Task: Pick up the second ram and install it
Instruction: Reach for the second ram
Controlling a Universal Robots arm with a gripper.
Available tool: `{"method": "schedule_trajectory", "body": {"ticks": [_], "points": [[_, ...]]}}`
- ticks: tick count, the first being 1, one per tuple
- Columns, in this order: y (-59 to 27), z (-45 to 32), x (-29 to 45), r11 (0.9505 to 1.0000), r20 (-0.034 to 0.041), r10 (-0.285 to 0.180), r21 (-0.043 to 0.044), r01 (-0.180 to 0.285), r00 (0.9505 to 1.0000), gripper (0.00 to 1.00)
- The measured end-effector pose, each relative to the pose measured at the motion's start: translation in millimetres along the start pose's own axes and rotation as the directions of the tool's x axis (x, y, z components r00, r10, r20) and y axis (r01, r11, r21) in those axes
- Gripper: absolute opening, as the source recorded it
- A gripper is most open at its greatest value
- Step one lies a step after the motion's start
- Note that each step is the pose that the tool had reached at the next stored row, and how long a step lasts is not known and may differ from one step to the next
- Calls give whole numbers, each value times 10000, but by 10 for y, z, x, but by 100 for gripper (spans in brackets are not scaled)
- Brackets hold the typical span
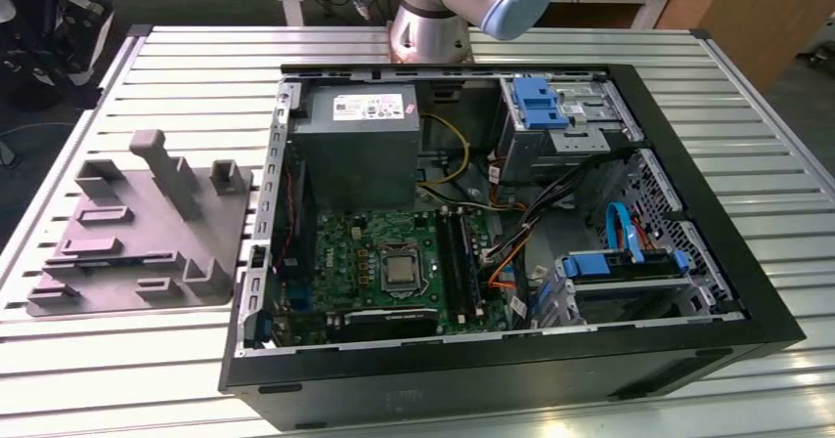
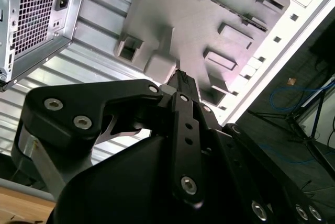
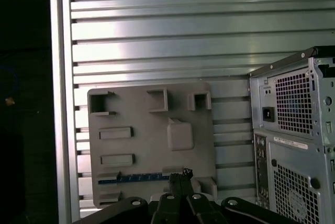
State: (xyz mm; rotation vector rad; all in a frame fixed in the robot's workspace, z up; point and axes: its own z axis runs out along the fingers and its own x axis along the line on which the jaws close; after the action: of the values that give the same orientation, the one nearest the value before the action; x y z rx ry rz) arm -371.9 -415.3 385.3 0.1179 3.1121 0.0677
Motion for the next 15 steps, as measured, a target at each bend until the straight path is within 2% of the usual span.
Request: {"method": "schedule_trajectory", "body": {"ticks": [15], "points": [[-15, 7, 52, 10000, 0, 0, 0, 0, 10000, 10]]}}
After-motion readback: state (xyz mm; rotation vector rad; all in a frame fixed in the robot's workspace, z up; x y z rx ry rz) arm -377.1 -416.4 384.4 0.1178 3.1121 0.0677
